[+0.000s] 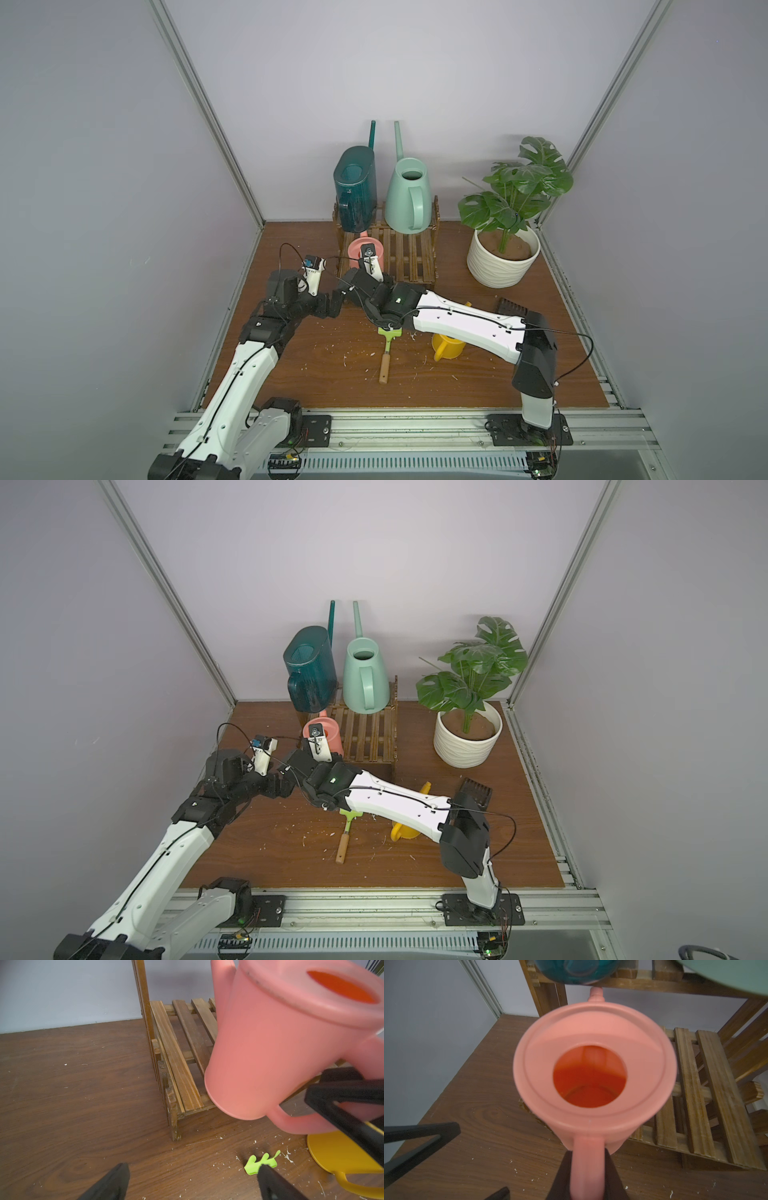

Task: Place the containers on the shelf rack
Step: 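Place the container on the shelf.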

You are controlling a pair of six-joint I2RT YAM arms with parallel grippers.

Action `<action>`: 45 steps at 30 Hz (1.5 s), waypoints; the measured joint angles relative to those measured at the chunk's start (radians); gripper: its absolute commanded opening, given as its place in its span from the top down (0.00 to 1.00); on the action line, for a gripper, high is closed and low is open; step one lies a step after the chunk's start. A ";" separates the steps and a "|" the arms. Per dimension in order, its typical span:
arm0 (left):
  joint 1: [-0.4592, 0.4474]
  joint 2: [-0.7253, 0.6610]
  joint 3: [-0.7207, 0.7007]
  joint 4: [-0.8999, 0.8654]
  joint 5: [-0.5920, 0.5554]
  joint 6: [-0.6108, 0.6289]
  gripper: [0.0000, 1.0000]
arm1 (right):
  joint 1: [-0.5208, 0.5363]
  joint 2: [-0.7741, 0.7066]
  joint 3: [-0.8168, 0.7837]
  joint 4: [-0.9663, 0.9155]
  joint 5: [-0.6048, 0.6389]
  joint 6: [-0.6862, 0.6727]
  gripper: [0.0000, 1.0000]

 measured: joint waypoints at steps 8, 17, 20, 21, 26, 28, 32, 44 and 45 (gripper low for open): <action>0.000 -0.006 0.000 0.000 0.003 0.000 0.02 | -0.007 0.016 0.024 -0.010 -0.004 0.000 0.99; 0.000 -0.006 0.000 0.000 0.005 -0.001 0.01 | -0.015 0.033 0.040 -0.008 -0.002 0.001 0.96; 0.000 -0.006 0.000 0.000 0.008 -0.001 0.01 | -0.014 0.034 0.040 -0.005 0.002 0.002 0.96; 0.000 -0.006 0.000 0.000 0.010 -0.001 0.01 | -0.015 0.034 0.040 -0.004 0.004 0.004 0.96; 0.000 -0.006 -0.004 0.000 0.015 -0.001 0.02 | -0.015 0.035 0.040 0.002 0.009 0.009 0.94; 0.000 -0.006 -0.005 0.000 0.017 -0.001 0.01 | -0.015 0.038 0.040 0.005 0.010 0.012 0.93; 0.000 -0.006 -0.005 0.000 0.018 -0.001 0.02 | -0.014 0.047 0.040 0.020 0.017 0.012 0.91; 0.000 -0.006 -0.005 0.000 0.018 -0.002 0.01 | -0.021 0.061 0.040 0.059 0.023 0.019 0.74; 0.000 -0.006 -0.005 0.000 0.018 -0.002 0.01 | -0.024 0.064 0.040 0.059 0.016 0.022 0.72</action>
